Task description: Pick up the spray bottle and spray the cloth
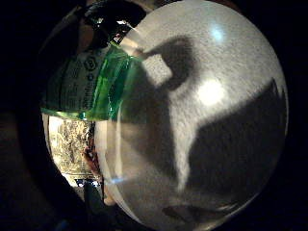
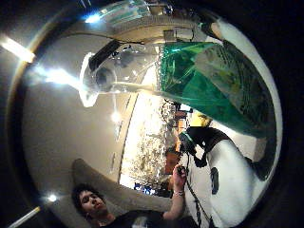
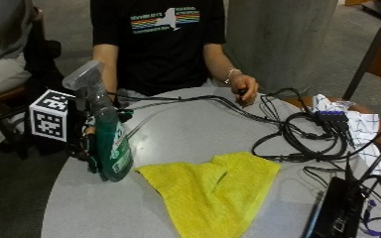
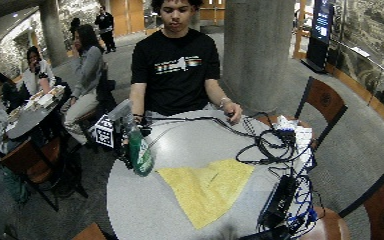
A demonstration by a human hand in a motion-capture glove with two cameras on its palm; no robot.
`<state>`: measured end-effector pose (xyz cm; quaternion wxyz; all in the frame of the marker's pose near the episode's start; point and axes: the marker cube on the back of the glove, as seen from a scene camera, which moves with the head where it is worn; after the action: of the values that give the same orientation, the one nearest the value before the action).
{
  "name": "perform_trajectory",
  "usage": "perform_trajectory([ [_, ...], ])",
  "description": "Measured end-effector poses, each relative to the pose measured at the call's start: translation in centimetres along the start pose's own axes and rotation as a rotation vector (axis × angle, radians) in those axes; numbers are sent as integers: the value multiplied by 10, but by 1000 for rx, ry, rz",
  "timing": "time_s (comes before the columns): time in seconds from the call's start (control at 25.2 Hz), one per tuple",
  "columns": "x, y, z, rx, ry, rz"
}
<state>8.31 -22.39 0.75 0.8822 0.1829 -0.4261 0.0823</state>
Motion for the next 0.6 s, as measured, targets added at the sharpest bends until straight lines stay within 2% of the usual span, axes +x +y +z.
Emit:
perform_trajectory([
  [0.2,0,-5,5,-20,6,11],
  [0.6,1,2,-3,73,38,-40],
])
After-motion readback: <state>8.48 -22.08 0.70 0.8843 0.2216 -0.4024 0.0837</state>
